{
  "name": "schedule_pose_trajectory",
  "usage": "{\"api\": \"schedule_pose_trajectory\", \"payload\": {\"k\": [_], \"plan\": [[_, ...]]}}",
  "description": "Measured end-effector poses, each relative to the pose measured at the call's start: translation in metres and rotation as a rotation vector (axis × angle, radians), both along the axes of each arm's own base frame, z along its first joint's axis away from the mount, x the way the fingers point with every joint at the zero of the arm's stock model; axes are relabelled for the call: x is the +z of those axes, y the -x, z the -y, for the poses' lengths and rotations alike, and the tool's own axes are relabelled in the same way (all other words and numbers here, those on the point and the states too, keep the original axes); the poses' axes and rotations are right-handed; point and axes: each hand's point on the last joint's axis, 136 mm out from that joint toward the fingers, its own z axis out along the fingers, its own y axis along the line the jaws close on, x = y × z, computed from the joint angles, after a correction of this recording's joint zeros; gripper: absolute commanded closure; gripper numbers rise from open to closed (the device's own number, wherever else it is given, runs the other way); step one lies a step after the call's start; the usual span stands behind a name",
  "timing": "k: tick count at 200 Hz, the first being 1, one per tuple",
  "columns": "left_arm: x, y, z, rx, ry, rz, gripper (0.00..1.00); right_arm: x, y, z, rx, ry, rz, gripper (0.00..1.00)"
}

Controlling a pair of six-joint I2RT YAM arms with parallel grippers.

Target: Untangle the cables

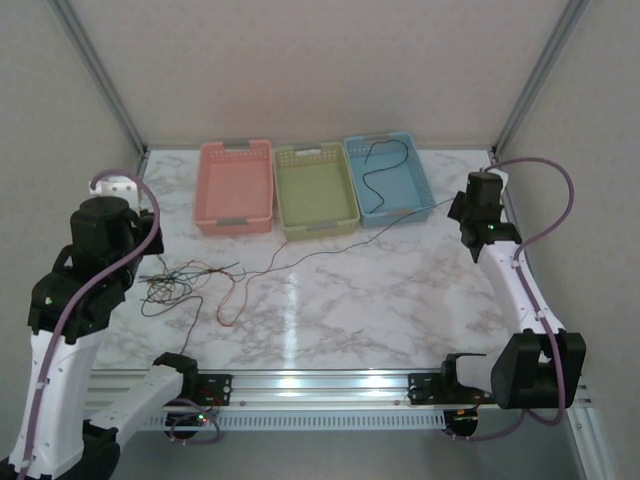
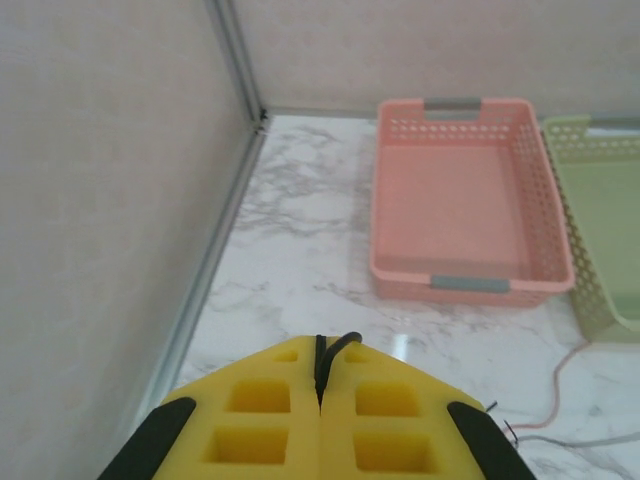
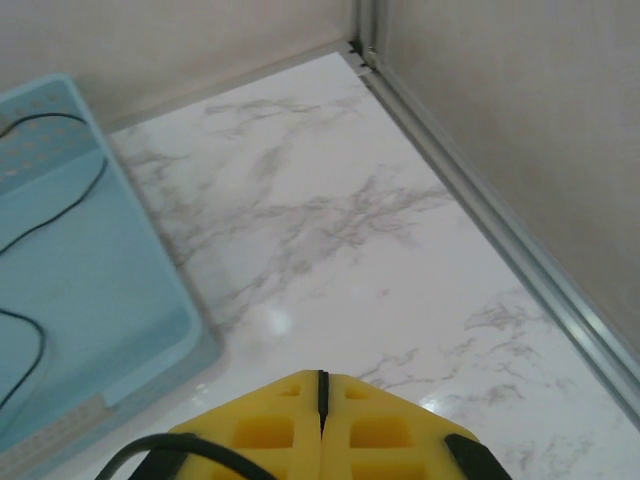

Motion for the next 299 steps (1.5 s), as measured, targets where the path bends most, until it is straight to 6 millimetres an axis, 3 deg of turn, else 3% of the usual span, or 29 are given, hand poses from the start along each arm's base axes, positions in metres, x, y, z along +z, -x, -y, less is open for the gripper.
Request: {"api": "schedule_pose_trajectory", "payload": {"k": [30, 81, 104, 119, 134, 205, 231, 299], "plan": [[-0.017, -0.008, 0.025, -0.114, 0.070, -0.045, 1.00, 0.011, -0.007, -0.039, 0.166, -0.047, 0.045, 1.00], [-0.008, -0.002, 0.063, -0.312, 0.189, -0.021, 1.00, 0.005, 0.001, -0.120, 0.470, -0.114, 0.013, 1.00], [-0.006, 0.001, 0.072, -0.357, 0.215, -0.017, 1.00, -0.008, 0.008, -0.148, 0.575, -0.128, -0.047, 0.87], [-0.002, 0.002, 0.075, -0.373, 0.227, -0.011, 1.00, -0.018, 0.014, -0.169, 0.646, -0.127, -0.102, 0.66], [0.003, 0.003, 0.077, -0.387, 0.235, -0.001, 1.00, -0.026, 0.020, -0.185, 0.706, -0.112, -0.149, 0.52], [0.016, 0.006, 0.078, -0.398, 0.249, 0.034, 1.00, -0.043, 0.038, -0.217, 0.842, -0.073, -0.271, 0.45], [0.017, 0.006, 0.078, -0.399, 0.250, 0.035, 1.00, -0.053, 0.051, -0.248, 0.966, -0.061, -0.317, 0.45], [0.028, 0.007, 0.078, -0.401, 0.251, 0.060, 1.00, -0.116, 0.109, -0.327, 1.367, 0.079, -0.463, 0.40]]}}
